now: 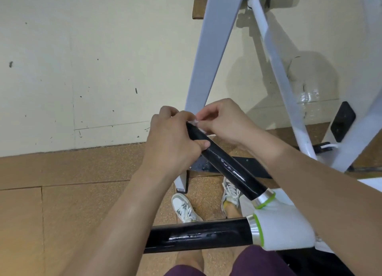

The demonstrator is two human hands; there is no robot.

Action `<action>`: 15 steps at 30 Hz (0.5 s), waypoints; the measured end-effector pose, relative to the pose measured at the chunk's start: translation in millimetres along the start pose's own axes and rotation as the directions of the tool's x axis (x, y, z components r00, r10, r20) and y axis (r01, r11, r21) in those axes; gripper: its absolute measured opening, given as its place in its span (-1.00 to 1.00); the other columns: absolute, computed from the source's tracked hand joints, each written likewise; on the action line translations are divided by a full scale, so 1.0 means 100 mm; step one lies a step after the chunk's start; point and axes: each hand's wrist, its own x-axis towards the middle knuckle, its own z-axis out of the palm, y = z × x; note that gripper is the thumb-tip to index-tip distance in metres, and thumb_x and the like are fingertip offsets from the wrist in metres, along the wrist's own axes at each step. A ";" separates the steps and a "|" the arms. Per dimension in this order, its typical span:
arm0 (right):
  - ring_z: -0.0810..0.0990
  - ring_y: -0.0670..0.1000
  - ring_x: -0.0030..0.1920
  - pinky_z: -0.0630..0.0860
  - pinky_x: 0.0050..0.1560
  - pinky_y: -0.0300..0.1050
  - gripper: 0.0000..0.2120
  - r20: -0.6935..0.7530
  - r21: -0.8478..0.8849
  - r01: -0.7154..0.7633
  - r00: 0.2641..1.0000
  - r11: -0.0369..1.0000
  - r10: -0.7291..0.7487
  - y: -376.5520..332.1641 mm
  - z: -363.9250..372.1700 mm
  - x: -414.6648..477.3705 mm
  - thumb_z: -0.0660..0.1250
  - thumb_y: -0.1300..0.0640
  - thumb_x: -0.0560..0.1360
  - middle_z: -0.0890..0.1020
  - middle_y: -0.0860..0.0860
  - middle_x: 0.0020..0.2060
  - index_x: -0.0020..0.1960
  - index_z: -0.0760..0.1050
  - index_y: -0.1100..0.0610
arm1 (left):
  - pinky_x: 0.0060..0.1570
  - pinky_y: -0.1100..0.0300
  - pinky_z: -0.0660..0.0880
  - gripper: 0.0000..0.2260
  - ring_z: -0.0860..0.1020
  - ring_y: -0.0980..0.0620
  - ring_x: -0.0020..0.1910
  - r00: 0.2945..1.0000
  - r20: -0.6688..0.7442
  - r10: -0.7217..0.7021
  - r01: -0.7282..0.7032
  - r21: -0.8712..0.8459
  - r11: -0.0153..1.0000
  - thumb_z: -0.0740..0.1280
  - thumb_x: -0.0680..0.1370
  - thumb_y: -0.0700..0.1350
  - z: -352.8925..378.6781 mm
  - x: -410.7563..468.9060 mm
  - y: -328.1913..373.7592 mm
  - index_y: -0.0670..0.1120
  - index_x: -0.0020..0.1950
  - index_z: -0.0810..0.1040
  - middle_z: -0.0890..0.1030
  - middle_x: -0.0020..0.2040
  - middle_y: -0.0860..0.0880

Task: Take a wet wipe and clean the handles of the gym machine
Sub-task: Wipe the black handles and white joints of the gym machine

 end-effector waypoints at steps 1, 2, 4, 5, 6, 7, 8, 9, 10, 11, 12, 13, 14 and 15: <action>0.58 -0.08 -0.37 0.61 -0.18 -0.16 -0.94 0.027 -0.052 -0.008 1.000 0.999 0.010 0.03 -0.06 -0.04 0.45 0.28 0.39 0.64 0.06 -0.33 -0.20 0.63 0.14 | 0.13 0.20 0.33 -0.53 0.35 -0.02 0.21 1.000 0.005 0.017 -0.017 0.014 1.000 0.51 0.32 0.06 0.00 0.00 -0.01 0.04 0.19 0.55 0.42 0.14 0.00; 0.59 -0.08 -0.38 0.60 -0.22 -0.19 -0.93 0.059 -0.069 -0.023 0.998 0.997 0.027 0.06 -0.12 -0.08 0.43 0.31 0.40 0.64 0.09 -0.33 -0.18 0.63 0.17 | 0.11 0.21 0.32 -0.58 0.35 0.00 0.19 0.999 0.015 0.037 -0.037 0.022 0.999 0.50 0.33 0.06 0.00 0.00 -0.01 0.05 0.16 0.57 0.44 0.13 0.02; 0.60 -0.07 -0.38 0.61 -0.25 -0.23 -0.94 0.101 -0.016 -0.047 0.994 0.999 0.048 0.10 -0.18 -0.13 0.42 0.35 0.41 0.63 0.12 -0.33 -0.14 0.62 0.24 | 0.05 0.24 0.29 -0.67 0.35 0.02 0.17 0.996 0.034 0.080 -0.081 0.019 0.997 0.49 0.36 0.02 0.01 -0.01 0.01 0.06 0.11 0.59 0.48 0.08 0.06; 0.59 -0.09 -0.40 0.58 -0.29 -0.27 -0.94 0.092 0.038 -0.042 0.995 0.998 0.039 0.08 -0.16 -0.13 0.42 0.35 0.41 0.62 0.11 -0.35 -0.12 0.61 0.27 | 0.03 0.23 0.29 -0.68 0.37 0.02 0.15 0.995 0.033 0.096 -0.096 0.011 0.995 0.48 0.36 0.00 0.01 -0.01 0.01 0.06 0.10 0.59 0.51 0.06 0.07; 0.57 -0.11 -0.41 0.54 -0.33 -0.31 -0.93 0.072 0.098 -0.032 0.997 0.995 0.025 0.06 -0.11 -0.09 0.44 0.33 0.40 0.61 0.08 -0.36 -0.11 0.61 0.30 | 0.03 0.19 0.33 -0.69 0.41 0.00 0.13 0.995 0.017 0.102 -0.102 -0.002 0.995 0.48 0.36 -0.02 0.01 -0.01 0.00 0.07 0.09 0.59 0.55 0.05 0.07; 0.57 -0.13 -0.42 0.51 -0.33 -0.33 -0.91 0.058 0.136 -0.023 0.998 0.990 0.015 0.03 -0.06 -0.06 0.45 0.30 0.40 0.61 0.06 -0.36 -0.10 0.61 0.29 | 0.04 0.14 0.38 -0.69 0.45 -0.02 0.10 0.995 -0.009 0.101 -0.101 -0.020 0.995 0.48 0.37 -0.03 0.01 -0.01 -0.01 0.07 0.09 0.58 0.58 0.03 0.06; 0.57 -0.13 -0.40 0.51 -0.31 -0.32 -0.92 0.057 0.132 -0.015 0.998 0.991 0.007 0.01 -0.03 -0.05 0.47 0.27 0.40 0.62 0.05 -0.35 -0.12 0.63 0.25 | 0.04 0.09 0.42 -0.71 0.48 -0.03 0.07 0.995 -0.033 0.099 -0.101 -0.039 0.994 0.47 0.38 -0.04 0.01 0.00 -0.02 0.08 0.08 0.58 0.59 0.01 0.05; 0.58 -0.12 -0.38 0.51 -0.28 -0.31 -0.94 0.069 0.103 -0.008 0.998 0.995 0.001 0.01 -0.04 -0.06 0.47 0.25 0.39 0.63 0.05 -0.35 -0.15 0.64 0.21 | 0.03 0.08 0.44 -0.74 0.49 -0.02 0.05 0.993 -0.046 0.107 -0.109 -0.054 0.993 0.46 0.39 -0.03 0.01 0.00 -0.03 0.09 0.07 0.59 0.60 -0.01 0.05; 0.59 -0.11 -0.36 0.53 -0.25 -0.28 -0.97 0.095 0.060 -0.003 0.995 0.998 -0.003 0.02 -0.09 -0.10 0.48 0.26 0.39 0.64 0.06 -0.35 -0.17 0.64 0.19 | 0.00 0.11 0.43 -0.78 0.49 0.00 0.02 0.990 -0.055 0.127 -0.130 -0.062 0.990 0.44 0.41 -0.03 0.02 -0.02 -0.03 0.10 0.04 0.60 0.60 -0.03 0.07; 0.59 -0.10 -0.35 0.55 -0.23 -0.25 -0.97 0.132 0.012 0.000 0.991 1.000 -0.001 0.03 -0.17 -0.16 0.47 0.27 0.39 0.65 0.09 -0.35 -0.19 0.65 0.18 | -0.03 0.16 0.41 -0.84 0.48 0.03 0.00 0.985 -0.059 0.160 -0.163 -0.062 0.985 0.42 0.44 -0.02 0.03 -0.03 -0.02 0.10 0.00 0.61 0.59 -0.05 0.08; 0.59 -0.08 -0.35 0.57 -0.21 -0.22 -0.96 0.171 -0.038 0.003 0.985 0.999 0.003 0.05 -0.27 -0.24 0.46 0.28 0.39 0.66 0.13 -0.35 -0.21 0.65 0.17 | -0.06 0.20 0.36 -0.90 0.47 0.06 -0.02 0.978 -0.056 0.199 -0.202 -0.050 0.978 0.40 0.46 -0.01 0.04 -0.05 0.00 0.10 -0.04 0.62 0.58 -0.08 0.10; 0.59 -0.06 -0.35 0.57 -0.18 -0.17 -0.94 0.202 -0.068 -0.001 0.979 0.998 0.015 0.06 -0.34 -0.30 0.45 0.29 0.40 0.66 0.18 -0.34 -0.21 0.65 0.16 | -0.09 0.23 0.32 -0.93 0.45 0.07 -0.03 0.971 -0.048 0.235 -0.236 -0.030 0.971 0.39 0.47 0.00 0.05 -0.07 0.02 0.09 -0.07 0.63 0.57 -0.10 0.11; 0.59 -0.04 -0.34 0.58 -0.17 -0.18 -0.93 0.214 -0.071 -0.009 0.977 0.997 0.024 0.07 -0.37 -0.32 0.44 0.31 0.40 0.66 0.23 -0.32 -0.21 0.65 0.18 | -0.10 0.25 0.29 -0.93 0.44 0.07 -0.04 0.964 -0.047 0.260 -0.261 -0.008 0.965 0.37 0.49 0.00 0.07 -0.08 0.03 0.06 -0.08 0.63 0.56 -0.13 0.11; 0.59 -0.03 -0.32 0.58 -0.16 -0.18 -0.94 0.203 -0.047 -0.012 0.979 0.999 0.021 0.06 -0.36 -0.31 0.43 0.33 0.40 0.66 0.25 -0.30 -0.19 0.65 0.20 | -0.11 0.26 0.27 -0.91 0.43 0.05 -0.04 0.961 -0.055 0.271 -0.271 0.010 0.963 0.36 0.49 -0.01 0.09 -0.09 0.03 0.03 -0.06 0.63 0.56 -0.14 0.10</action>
